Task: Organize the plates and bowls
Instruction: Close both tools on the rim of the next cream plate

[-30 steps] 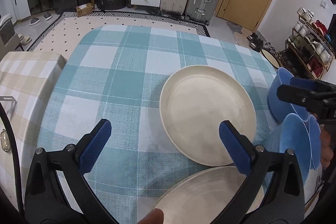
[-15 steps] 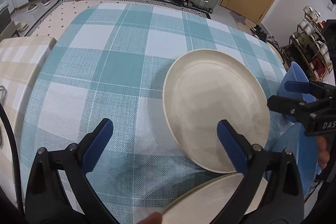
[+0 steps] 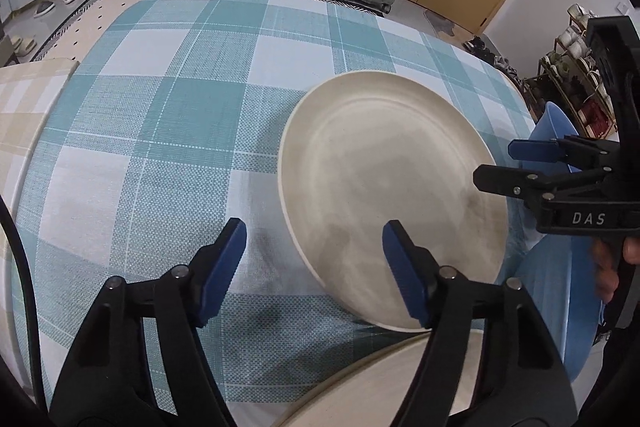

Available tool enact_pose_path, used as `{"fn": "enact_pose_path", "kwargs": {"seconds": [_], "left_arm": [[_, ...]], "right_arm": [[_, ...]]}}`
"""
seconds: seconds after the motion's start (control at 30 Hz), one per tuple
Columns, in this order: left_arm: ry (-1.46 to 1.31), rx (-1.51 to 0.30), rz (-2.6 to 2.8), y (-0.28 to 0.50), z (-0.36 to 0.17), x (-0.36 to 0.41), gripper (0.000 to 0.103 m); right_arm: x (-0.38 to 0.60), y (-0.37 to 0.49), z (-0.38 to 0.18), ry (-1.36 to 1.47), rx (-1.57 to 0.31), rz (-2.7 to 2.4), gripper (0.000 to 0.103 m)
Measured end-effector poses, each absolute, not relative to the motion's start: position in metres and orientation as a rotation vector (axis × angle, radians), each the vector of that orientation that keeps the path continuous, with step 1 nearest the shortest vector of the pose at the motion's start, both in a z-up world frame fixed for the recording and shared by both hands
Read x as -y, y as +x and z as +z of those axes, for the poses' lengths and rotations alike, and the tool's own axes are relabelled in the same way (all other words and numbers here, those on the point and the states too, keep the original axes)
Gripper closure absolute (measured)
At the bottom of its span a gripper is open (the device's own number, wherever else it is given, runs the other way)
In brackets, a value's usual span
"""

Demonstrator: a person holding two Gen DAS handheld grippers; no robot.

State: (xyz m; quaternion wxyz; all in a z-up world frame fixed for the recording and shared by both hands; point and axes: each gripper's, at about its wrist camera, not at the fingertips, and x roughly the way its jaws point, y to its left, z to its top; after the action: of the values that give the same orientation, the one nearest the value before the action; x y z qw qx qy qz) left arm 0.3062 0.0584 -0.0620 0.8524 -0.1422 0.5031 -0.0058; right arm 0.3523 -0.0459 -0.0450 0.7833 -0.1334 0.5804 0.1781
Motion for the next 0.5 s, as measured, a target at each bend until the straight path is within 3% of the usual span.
{"fn": "enact_pose_path", "kwargs": {"seconds": [0.2, 0.43, 0.5], "left_arm": [[-0.294, -1.062, -0.014, 0.306, -0.064, -0.058, 0.043], [-0.289, -1.069, -0.011, 0.305, -0.067, -0.059, 0.052], [-0.285, -1.07, -0.012, 0.304, -0.067, -0.059, 0.056]], "right_arm": [[0.045, 0.353, -0.046, -0.329, -1.241, 0.364, 0.038], [0.037, 0.349, -0.048, -0.392, -1.232, 0.362, 0.039], [0.036, 0.35, -0.054, -0.397, -1.254, 0.363, 0.047]]}}
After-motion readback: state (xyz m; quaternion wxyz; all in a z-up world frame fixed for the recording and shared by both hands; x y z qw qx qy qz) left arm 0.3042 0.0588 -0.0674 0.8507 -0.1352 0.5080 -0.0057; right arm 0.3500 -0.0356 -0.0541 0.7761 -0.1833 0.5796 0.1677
